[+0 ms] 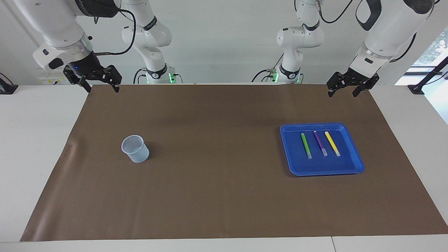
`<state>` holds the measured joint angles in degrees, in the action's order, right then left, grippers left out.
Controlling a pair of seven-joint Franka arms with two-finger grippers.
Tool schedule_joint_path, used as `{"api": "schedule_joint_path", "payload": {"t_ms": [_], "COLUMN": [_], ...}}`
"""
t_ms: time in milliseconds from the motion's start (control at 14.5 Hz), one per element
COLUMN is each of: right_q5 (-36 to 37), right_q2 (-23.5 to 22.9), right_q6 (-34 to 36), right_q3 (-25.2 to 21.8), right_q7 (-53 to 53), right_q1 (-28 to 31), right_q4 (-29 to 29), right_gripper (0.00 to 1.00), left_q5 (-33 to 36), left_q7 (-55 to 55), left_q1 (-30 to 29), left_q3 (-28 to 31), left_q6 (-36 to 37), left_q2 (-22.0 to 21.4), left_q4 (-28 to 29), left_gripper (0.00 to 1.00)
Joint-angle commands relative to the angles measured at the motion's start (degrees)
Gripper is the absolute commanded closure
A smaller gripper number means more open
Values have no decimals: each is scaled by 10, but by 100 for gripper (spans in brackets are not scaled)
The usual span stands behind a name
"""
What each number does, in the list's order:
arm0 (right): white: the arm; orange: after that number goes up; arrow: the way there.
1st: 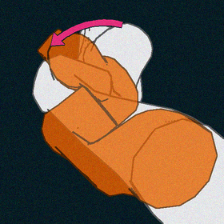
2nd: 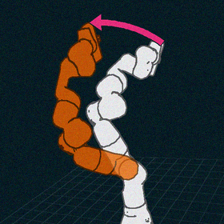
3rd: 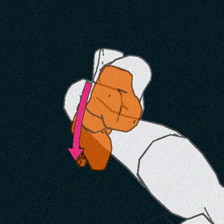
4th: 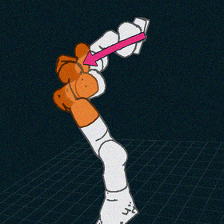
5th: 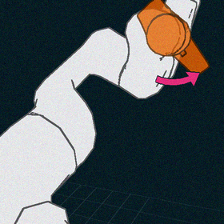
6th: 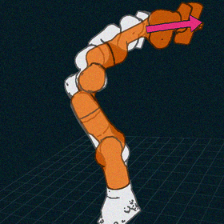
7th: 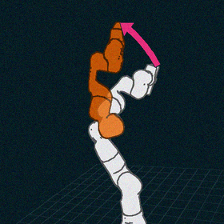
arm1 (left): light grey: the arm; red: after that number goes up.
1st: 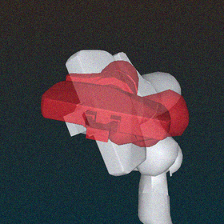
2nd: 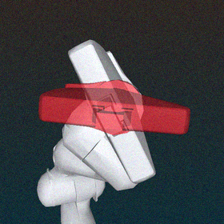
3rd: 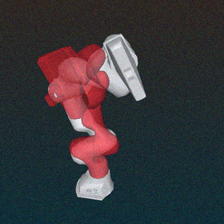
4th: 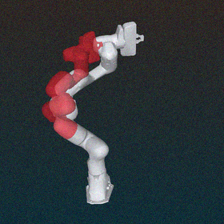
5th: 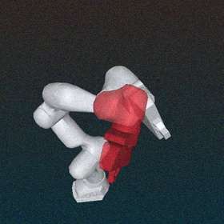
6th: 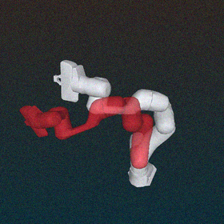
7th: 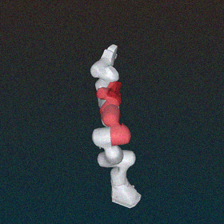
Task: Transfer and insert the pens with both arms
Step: 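Grasp the green pen in the blue tray with the left gripper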
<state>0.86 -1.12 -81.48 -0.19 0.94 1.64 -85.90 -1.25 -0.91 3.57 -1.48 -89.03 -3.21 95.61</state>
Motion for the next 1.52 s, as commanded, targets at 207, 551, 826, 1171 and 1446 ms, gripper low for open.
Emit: {"api": "schedule_joint_path", "payload": {"t_ms": [207, 551, 826, 1171, 1446], "right_q5": [3, 2, 1, 0, -7], "right_q2": [2, 2, 2, 4, 5], "right_q6": [-8, -7, -5, -2, -1], "right_q3": [3, 3, 3, 3, 3], "right_q7": [17, 19, 20, 32, 42], "right_q1": [5, 5, 6, 6, 13], "right_q4": [0, -1, -1, -6, -8], "right_gripper": [0, 0, 0, 0, 0], "left_q5": [11, 11, 10, 10, 10], "left_q7": [2, 1, -9, -41, -50], "left_q1": [7, 11, 19, 35, 43], "left_q3": [6, 4, 3, 3, 2], "left_q6": [-1, -54, -182, -320, -408], "left_q2": [-13, -8, -2, 57, 95], "left_q4": [14, 47, 137, 204, 244], "left_gripper": [0, 0, 0, 0, 0]}}
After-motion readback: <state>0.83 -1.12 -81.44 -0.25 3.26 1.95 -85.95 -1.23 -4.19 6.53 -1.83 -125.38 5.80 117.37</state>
